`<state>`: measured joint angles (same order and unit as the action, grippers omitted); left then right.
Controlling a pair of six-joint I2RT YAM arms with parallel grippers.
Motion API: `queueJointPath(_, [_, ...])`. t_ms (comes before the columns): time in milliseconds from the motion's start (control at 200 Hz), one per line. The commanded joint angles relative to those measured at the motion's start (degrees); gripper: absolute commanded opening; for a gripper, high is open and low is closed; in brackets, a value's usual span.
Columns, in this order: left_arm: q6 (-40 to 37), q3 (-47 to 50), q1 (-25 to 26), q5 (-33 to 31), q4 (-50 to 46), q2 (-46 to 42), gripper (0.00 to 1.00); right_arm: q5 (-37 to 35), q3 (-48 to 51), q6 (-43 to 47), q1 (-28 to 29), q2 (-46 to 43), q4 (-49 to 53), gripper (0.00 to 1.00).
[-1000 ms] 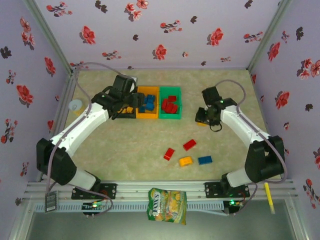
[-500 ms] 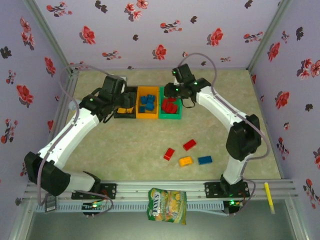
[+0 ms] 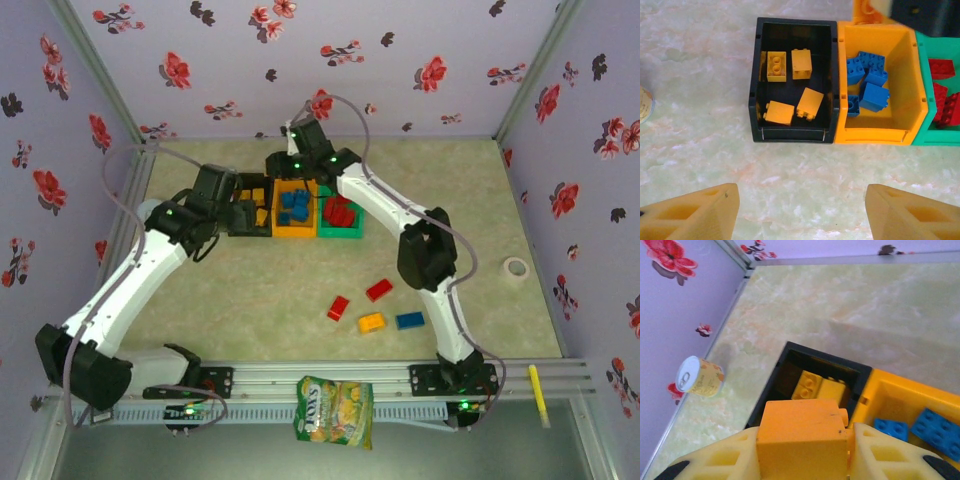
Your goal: Sort the legos into containers by color
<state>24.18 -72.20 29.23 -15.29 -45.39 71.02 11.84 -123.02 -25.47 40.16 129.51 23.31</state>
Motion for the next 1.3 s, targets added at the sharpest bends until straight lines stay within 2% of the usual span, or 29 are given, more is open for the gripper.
queueJointPath(0, [1.27, 0.49, -0.45, -2.08, -2.35, -1.78, 0.68, 2.12, -6.23, -0.11, 0.88, 4.66, -1.99, 0.31])
queueJointPath(115, [1.07, 0.73, -0.52, -2.41, -2.95, -2.58, 0.68, 3.14, -11.81, -1.19, 1.32, 9.34, -1.16, 0.36])
queueJointPath(255, [0.95, 0.86, -0.66, -2.54, -3.38, -2.98, 0.68, 4.54, -18.13, -1.68, 1.41, 13.41, 1.93, 0.54])
queueJointPath(400, [0.95, 0.81, -0.59, -2.46, -3.4, -2.72, 0.68, 3.82, -17.65, -0.44, 1.41, 11.85, 3.3, 0.62])
queueJointPath(520, [0.88, 0.83, -0.66, -2.05, -3.39, -2.55, 0.69, 2.66, -15.71, 1.13, 1.32, 8.73, 4.5, 0.63])
queueJointPath(765, [1.04, 2.21, -0.58, 0.79, -3.27, -2.15, 0.69, -1.88, -0.86, 2.97, 0.38, -4.14, 3.86, 0.64])
queueJointPath(960, [3.06, 6.35, 0.99, 5.76, -0.61, -1.8, 0.69, -4.85, 13.3, 2.51, -3.3, -16.68, 3.54, 0.64])
queueJointPath(1145, [6.54, 11.24, 8.23, 10.25, 4.31, 0.14, 0.69, -7.37, 25.14, 1.38, -8.2, -27.42, 3.71, 0.65])
queueJointPath(1295, [10.23, 10.4, 15.55, 12.36, 6.36, 6.68, 0.68, -9.08, 31.46, 0.73, -11.66, -33.38, 4.25, 0.66])
